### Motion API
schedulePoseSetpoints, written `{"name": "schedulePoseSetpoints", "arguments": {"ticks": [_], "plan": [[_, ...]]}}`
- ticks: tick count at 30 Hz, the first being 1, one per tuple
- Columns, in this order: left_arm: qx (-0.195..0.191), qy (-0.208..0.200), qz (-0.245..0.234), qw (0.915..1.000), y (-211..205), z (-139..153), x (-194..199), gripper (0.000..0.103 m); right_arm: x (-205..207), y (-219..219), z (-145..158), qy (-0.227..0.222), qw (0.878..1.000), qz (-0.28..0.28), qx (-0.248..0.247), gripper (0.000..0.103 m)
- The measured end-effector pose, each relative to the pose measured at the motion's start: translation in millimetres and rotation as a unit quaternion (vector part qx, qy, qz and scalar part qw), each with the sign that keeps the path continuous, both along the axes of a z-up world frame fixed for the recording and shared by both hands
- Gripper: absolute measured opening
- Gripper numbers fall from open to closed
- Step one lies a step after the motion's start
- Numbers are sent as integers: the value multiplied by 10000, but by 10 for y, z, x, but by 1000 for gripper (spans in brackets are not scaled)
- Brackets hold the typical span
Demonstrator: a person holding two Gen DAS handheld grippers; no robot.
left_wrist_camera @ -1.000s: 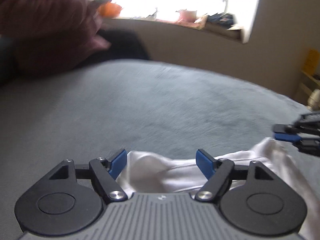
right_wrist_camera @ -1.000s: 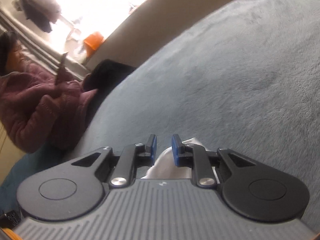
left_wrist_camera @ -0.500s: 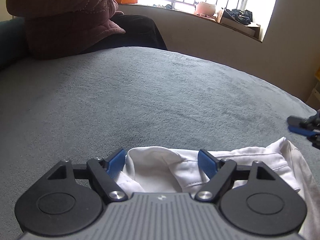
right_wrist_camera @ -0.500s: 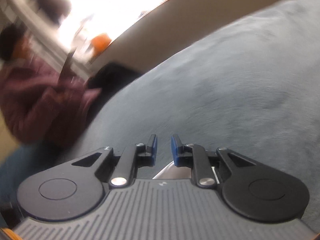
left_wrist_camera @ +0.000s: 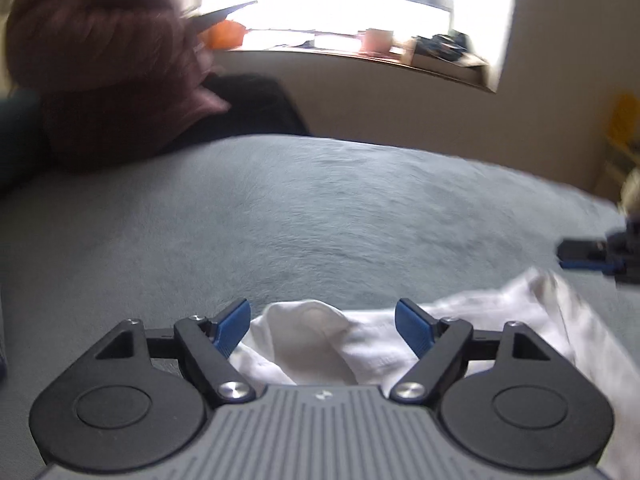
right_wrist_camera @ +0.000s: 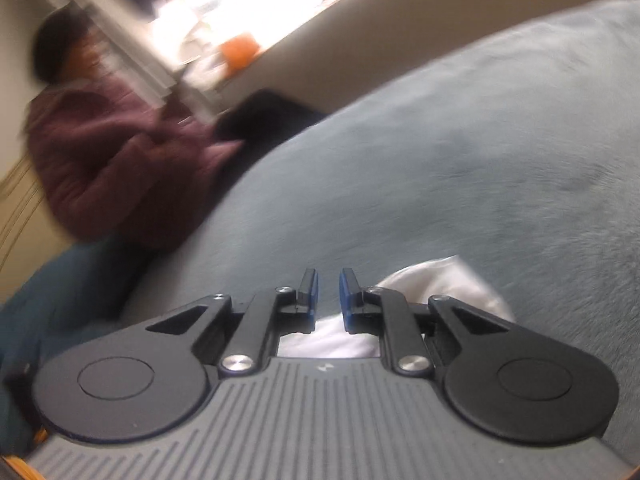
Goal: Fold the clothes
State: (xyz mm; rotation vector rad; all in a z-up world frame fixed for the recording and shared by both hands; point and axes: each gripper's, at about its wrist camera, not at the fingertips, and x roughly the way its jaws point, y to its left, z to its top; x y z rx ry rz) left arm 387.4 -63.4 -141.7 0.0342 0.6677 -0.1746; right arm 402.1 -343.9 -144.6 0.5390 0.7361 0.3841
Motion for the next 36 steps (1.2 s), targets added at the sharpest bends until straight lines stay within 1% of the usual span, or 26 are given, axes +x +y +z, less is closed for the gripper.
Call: {"name": "schedulePoseSetpoints", "arguments": {"ticks": [2,3,4,6,7,9,11,13,15,18,20,22,24,26,28,30,32,33,36], "plan": [[431,-17,-376,9984,-136,-26,-103,81,-69,143,2,61,9991,331,-276,12],[687,33,-524,9963,-211,-74,-138,81,-87,209,-45,147,9981,412,-431,12],[936,106,-597,9938,-280,-141,-156,81,-99,272,-107,254,9969,460,-591,12],[1337,162,-574,9892,-379,-272,-178,82,-78,351,-295,608,9944,433,-746,11],[1465,172,-549,9875,-414,-310,-185,82,-67,383,-390,685,9933,391,-849,8],[1447,142,-454,9883,-425,-276,-182,82,-58,384,-481,612,9952,239,-727,8],[1406,181,-375,9892,-406,-205,-178,82,-65,349,-456,696,9963,63,-506,8],[1379,151,-302,9899,-359,-94,-224,81,-99,299,-382,734,9967,-75,-342,10],[1260,130,-241,9917,-276,49,-306,81,-176,239,-263,699,9971,-166,-266,12],[1174,130,-187,9928,-132,281,-518,81,-356,139,-81,648,9975,-217,-196,12],[1208,129,-209,9924,-63,424,-691,81,-502,85,28,619,9977,-209,-181,12],[1292,124,-309,9911,-28,558,-918,81,-679,48,110,610,9978,-177,-166,12],[1355,109,-507,9894,-22,668,-1184,82,-913,46,189,596,9979,-65,-235,12],[1398,103,-726,9875,-33,739,-1470,85,-1152,51,270,578,9978,62,-320,12],[1420,151,-922,9854,-63,779,-1753,85,-1423,49,366,544,9976,188,-397,12],[1329,208,-1104,9847,-91,799,-2024,86,-1684,65,459,504,9974,283,-424,12],[1138,291,-1310,9844,-122,790,-2261,87,-1917,93,537,457,9972,382,-442,12],[1059,336,-1401,9839,-152,770,-2343,87,-1952,113,558,442,9971,385,-495,12],[983,401,-1553,9821,-242,678,-2486,87,-1972,169,604,413,9962,350,-684,12]]}}
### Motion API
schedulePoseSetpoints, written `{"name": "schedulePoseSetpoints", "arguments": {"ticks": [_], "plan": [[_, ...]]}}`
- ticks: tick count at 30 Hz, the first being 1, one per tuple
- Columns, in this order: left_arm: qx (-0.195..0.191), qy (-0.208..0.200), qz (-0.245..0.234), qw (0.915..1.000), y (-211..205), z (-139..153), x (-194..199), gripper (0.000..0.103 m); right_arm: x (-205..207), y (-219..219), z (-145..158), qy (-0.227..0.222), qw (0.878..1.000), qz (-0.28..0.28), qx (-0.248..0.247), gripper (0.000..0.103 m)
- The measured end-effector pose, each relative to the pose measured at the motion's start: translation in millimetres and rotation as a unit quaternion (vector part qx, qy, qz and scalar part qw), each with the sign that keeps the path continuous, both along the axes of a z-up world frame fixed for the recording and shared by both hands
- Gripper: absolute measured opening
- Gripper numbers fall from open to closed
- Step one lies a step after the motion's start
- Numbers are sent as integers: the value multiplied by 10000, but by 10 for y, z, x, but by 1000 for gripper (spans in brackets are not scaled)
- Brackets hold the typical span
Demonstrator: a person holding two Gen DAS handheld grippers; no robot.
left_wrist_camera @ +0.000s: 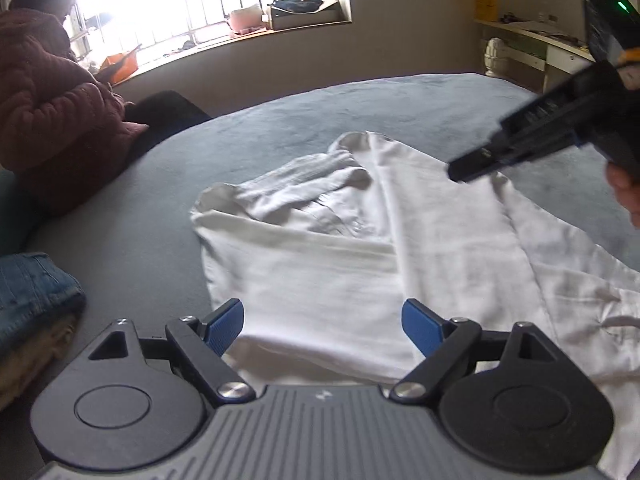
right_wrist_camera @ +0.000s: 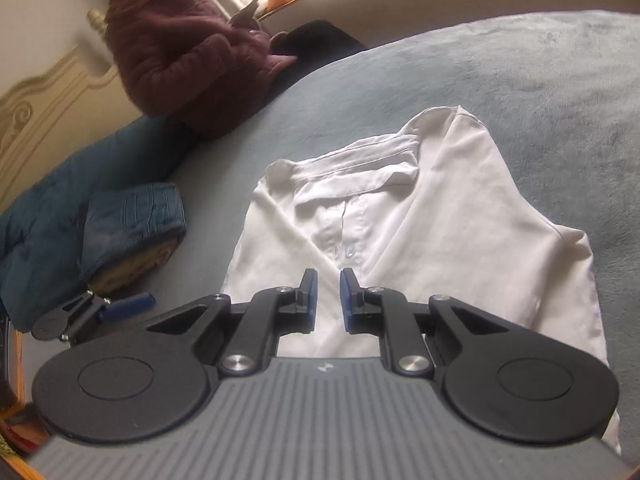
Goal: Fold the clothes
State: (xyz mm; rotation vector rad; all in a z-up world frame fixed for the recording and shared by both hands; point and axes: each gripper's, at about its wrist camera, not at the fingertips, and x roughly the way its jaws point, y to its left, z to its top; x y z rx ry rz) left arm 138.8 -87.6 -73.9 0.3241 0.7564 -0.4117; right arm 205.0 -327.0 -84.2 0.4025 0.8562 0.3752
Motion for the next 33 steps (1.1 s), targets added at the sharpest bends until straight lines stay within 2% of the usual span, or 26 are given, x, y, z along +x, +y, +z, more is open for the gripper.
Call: {"name": "schedulePoseSetpoints", "arguments": {"ticks": [3,8,10,14,15,19,25,29,33], "plan": [[82,-201,26,9998,-73,-81,62,86,50,43,23,-13,9998,-86,-150,12],[-313,-630,423,9966,-43,-116,440,74,521,89,-109,8,9988,-352,-325,12],[-556,-606,538,9952,-30,-145,678,62,693,116,-187,47,9988,-378,-306,10],[-885,-469,803,9917,-37,-250,1190,45,985,171,-351,40,9988,-395,-299,9],[-938,-424,875,9908,-45,-286,1319,38,1060,182,-395,46,9987,-410,-296,9],[-979,-200,1095,9890,-102,-472,1755,22,1354,199,-556,85,9982,-466,-380,6],[-715,77,1231,9898,-174,-733,2035,17,1631,195,-764,126,9983,-368,-435,4],[-615,301,1363,9883,-135,-889,2064,16,1667,243,-964,192,9964,-123,-814,3],[-543,243,1330,9893,-110,-905,2033,16,1632,274,-1035,38,9951,18,-990,1]]}}
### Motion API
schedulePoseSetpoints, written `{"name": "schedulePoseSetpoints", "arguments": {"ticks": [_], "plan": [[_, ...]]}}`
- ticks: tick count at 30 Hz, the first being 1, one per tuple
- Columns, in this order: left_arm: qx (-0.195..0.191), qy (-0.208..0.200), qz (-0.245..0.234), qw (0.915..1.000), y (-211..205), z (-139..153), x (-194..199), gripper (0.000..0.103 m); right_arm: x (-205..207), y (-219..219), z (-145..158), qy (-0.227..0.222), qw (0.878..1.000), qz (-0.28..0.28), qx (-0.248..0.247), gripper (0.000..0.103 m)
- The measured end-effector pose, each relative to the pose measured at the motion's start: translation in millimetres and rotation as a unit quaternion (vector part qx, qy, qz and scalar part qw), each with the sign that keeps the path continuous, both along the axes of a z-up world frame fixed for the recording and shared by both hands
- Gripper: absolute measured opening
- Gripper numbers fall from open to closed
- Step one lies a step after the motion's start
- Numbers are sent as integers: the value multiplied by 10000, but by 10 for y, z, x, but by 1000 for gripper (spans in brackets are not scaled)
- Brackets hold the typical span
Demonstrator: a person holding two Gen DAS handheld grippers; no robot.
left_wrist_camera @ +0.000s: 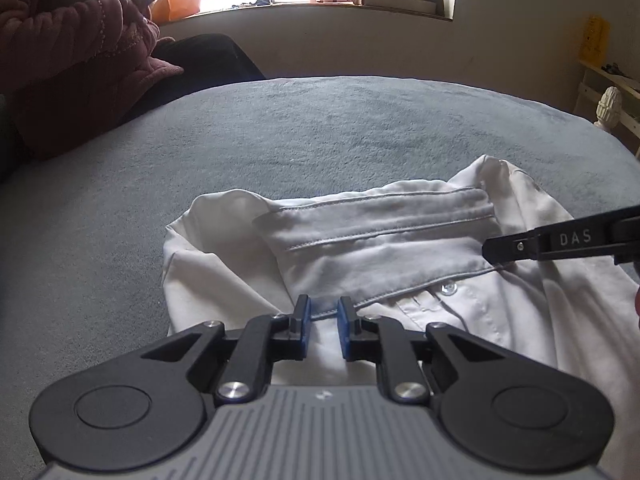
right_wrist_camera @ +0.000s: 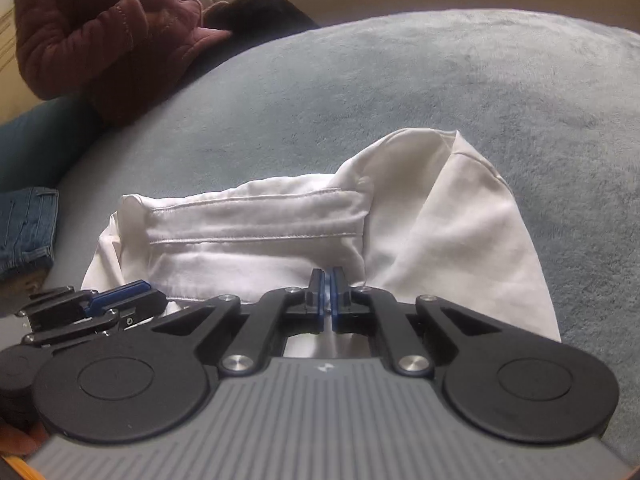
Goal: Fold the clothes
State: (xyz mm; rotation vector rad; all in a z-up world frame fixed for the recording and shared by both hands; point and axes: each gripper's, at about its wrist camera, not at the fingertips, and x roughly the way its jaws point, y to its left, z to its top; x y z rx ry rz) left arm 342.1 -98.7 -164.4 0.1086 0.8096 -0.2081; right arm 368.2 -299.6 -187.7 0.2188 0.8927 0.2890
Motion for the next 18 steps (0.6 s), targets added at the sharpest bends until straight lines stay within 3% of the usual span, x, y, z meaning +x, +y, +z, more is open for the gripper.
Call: {"name": "schedulePoseSetpoints", "arguments": {"ticks": [4,8,10,14,18], "plan": [[77,-22,0,10000,-4,73,-32,18,-28,72,92,-175,9992,164,-319,3],[11,-113,145,9998,59,224,-136,26,-209,-33,308,-392,9992,65,-89,3],[39,-181,237,9995,87,326,-260,39,-355,-110,424,-470,9989,52,20,3],[187,-209,388,9989,149,519,-575,41,-722,-237,633,-568,9981,107,210,3],[321,-202,206,9991,191,758,-976,47,-1138,-305,790,-645,9967,186,451,4]]}}
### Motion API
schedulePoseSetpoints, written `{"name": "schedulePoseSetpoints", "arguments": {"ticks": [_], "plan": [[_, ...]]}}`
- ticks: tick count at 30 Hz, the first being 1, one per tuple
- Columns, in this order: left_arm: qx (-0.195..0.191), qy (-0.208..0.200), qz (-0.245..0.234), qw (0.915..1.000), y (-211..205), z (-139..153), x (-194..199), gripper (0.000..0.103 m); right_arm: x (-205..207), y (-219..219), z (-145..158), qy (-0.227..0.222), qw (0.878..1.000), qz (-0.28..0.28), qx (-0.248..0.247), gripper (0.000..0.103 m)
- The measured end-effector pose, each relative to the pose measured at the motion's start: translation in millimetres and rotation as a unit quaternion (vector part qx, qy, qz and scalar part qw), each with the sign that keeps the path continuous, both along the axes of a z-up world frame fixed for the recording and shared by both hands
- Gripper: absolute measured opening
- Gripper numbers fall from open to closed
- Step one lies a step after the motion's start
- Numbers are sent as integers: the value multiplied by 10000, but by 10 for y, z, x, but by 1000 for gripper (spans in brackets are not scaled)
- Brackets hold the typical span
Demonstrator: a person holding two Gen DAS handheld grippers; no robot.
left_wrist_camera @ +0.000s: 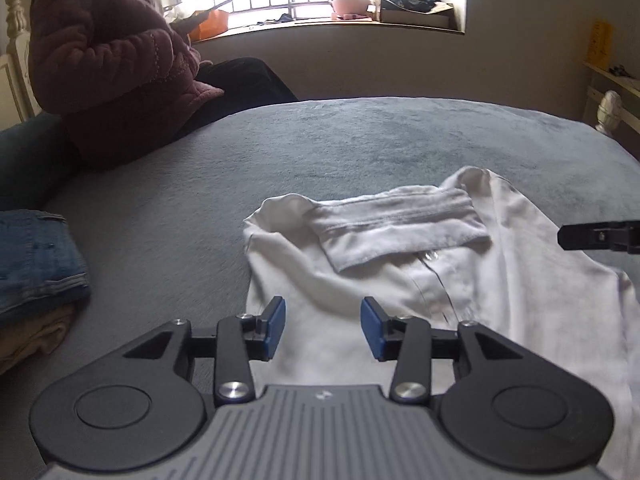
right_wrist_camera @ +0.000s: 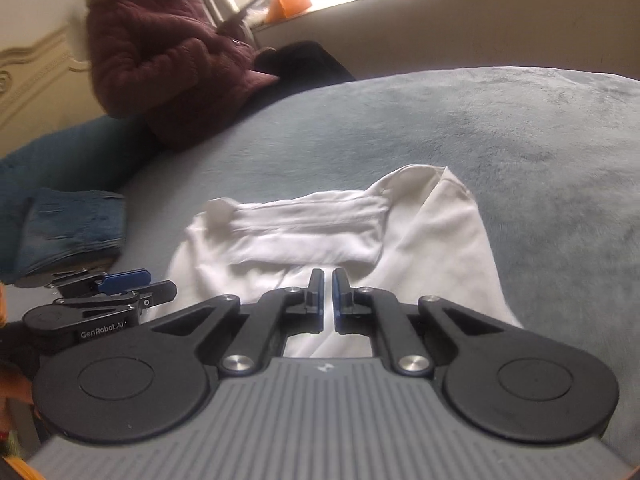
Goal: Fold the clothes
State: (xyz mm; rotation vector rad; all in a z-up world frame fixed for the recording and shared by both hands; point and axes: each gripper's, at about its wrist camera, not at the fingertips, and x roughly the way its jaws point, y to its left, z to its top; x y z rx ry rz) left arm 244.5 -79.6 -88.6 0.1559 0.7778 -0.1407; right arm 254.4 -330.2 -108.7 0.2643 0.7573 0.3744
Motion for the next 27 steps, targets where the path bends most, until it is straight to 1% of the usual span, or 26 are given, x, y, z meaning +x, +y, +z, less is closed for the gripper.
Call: {"name": "schedulePoseSetpoints", "arguments": {"ticks": [2,4,5,7,11,13,15,17,21,24,27], "plan": [[45,-38,-157,9999,11,133,-236,50,-212,-30,70,18,9998,-13,176,4],[-17,-64,-370,9993,13,263,-498,52,-451,-50,124,87,9993,-40,369,5],[-72,-34,-478,9988,6,311,-632,53,-572,-60,149,124,9988,-52,463,5],[-167,66,-697,9974,-18,379,-900,57,-860,-42,188,186,9982,-9,574,5],[-324,320,-1091,9930,-107,425,-1402,59,-1433,11,235,282,9964,34,797,6],[-427,397,-1182,9913,-112,409,-1610,64,-1692,34,241,335,9951,-15,934,6],[-519,496,-1220,9899,-110,373,-1800,66,-1926,66,242,391,9939,-59,1033,6],[-567,730,-1219,9882,-99,292,-1931,66,-2124,112,237,450,9933,-93,1064,6],[-355,1001,-1169,9875,-56,132,-2133,66,-2426,193,233,484,9930,-148,1065,6],[-145,1058,-1174,9873,-13,51,-2277,66,-2606,236,229,468,9935,-199,1021,7],[-55,1197,-1125,9864,26,-16,-2347,66,-2728,266,203,489,9945,-229,899,8]]}}
